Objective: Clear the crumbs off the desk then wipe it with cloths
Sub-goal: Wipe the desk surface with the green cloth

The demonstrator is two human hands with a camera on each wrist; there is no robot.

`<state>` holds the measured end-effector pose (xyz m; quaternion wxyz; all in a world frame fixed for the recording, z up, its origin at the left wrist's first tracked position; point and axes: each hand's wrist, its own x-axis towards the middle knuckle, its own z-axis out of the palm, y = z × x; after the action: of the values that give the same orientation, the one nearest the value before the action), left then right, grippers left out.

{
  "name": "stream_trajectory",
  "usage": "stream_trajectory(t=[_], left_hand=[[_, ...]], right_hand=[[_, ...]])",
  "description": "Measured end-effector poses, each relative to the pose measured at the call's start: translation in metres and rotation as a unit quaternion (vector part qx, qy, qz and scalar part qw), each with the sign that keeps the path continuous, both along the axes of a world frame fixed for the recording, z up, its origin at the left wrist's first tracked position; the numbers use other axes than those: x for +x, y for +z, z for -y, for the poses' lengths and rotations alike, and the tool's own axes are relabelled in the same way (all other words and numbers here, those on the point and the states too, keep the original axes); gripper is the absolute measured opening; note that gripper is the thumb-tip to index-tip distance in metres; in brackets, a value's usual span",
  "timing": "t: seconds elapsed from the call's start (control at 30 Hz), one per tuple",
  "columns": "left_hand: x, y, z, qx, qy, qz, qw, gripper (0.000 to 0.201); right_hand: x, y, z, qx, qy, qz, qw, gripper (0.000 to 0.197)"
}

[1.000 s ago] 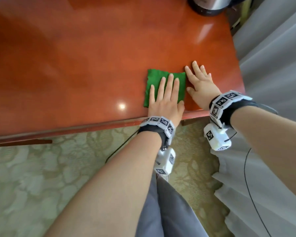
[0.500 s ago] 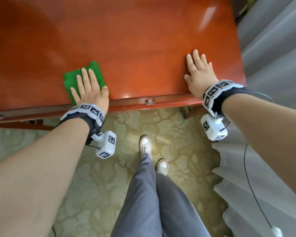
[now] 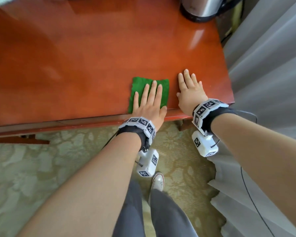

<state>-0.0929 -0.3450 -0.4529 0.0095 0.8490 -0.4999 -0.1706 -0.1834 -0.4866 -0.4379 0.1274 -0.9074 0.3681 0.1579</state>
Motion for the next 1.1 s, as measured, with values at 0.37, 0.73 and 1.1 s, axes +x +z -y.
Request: stream_trajectory(t=[0.37,0.73,1.1], left_hand=[[0.092,0.0,-0.026,0.02,0.031,0.006,0.999,0.066],[0.119,0.002,-0.029,0.016,0.028,-0.016,0.999,0.067],[0.248,0.004,-0.032,0.024,0.073,-0.019,0.997,0.068]], right_hand=[[-0.031,0.0,-0.049,-0.004,-0.016,0.042,0.999,0.07],[0.01,0.003,-0.082,0.006,-0.101,0.025,0.995,0.083],[0.096,0.012,-0.113,0.062,-0.007,0.069,0.996,0.08]])
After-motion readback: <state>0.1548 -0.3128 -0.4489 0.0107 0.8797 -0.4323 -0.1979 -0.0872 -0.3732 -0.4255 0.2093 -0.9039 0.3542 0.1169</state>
